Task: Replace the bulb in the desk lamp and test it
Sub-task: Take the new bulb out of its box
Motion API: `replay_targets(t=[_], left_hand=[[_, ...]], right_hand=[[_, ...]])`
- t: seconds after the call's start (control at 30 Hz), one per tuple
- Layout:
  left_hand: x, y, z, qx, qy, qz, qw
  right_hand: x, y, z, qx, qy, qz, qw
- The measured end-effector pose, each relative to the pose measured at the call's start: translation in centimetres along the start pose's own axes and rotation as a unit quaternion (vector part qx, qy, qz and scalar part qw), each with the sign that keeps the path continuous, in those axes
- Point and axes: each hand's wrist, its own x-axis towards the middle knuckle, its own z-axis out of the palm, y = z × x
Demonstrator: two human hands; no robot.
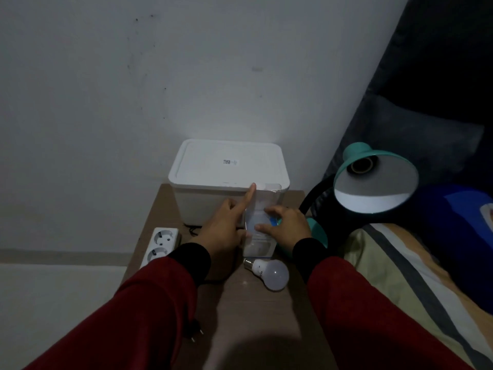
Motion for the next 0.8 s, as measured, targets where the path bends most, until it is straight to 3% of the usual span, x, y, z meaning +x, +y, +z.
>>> replay_targets(t=[0.23, 0.6, 0.8], left_hand=[[-0.2, -0.3, 0.1, -0.008, 0.014, 0.006, 1.000], [-0.7, 0.5, 0.5, -0.025, 0.038, -0.023, 0.999], [-1.5, 1.6, 0.0, -0.035, 0.057, -0.028, 0.997]], right_hand=[[0.9, -1.2, 0.6, -0.068, -0.013, 0.016, 0.997], [-1.6, -1.7, -1.0, 0.181, 0.089, -0.027, 0.979], [-4.0, -2.8, -2.7, 0.218, 0.132, -0.067, 0.965]])
